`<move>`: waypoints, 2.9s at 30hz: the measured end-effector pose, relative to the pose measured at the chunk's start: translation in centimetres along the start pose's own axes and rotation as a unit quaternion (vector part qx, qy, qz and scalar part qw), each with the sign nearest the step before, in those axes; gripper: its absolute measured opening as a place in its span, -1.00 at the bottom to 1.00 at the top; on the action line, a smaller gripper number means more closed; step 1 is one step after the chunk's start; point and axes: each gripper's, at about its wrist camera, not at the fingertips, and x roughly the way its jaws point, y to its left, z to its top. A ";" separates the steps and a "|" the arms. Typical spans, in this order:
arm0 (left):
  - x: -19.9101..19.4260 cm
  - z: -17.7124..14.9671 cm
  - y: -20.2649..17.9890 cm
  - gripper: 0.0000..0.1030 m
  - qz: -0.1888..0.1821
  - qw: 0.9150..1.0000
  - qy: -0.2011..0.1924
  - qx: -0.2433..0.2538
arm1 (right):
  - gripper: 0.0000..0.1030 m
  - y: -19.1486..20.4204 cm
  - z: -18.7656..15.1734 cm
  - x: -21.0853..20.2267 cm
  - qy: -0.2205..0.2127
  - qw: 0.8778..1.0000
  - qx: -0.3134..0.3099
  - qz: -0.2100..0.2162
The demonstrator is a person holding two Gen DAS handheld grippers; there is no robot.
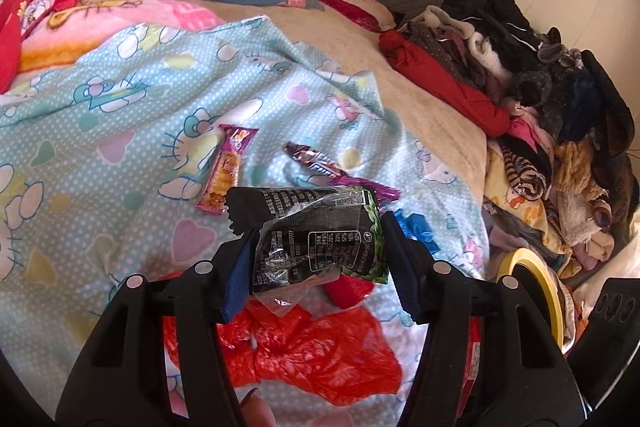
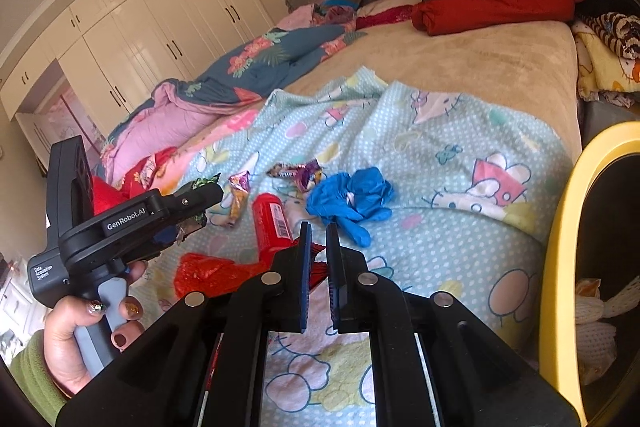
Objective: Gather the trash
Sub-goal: 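Carry black packet in left tool and red wrapper in right tool over yellow bin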
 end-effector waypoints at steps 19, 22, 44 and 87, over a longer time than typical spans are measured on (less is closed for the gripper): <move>-3.1 -0.5 -6.1 -0.03 -0.024 0.998 -0.016 0.053 | -0.85 -1.9 2.6 -6.3 -0.065 0.998 0.016 -0.008; -3.4 -0.8 -7.3 -0.03 -0.026 0.997 -0.018 0.064 | -0.85 -2.7 3.0 -7.6 -0.076 0.997 0.022 -0.013; -3.9 -3.5 -14.9 -0.03 -0.066 0.989 0.000 0.131 | -0.85 -8.7 4.4 -14.9 -0.127 0.987 0.064 -0.068; -0.6 -11.2 -24.1 -0.03 -0.131 0.957 0.076 0.246 | -0.85 -17.8 3.2 -20.5 -0.163 0.959 0.093 -0.214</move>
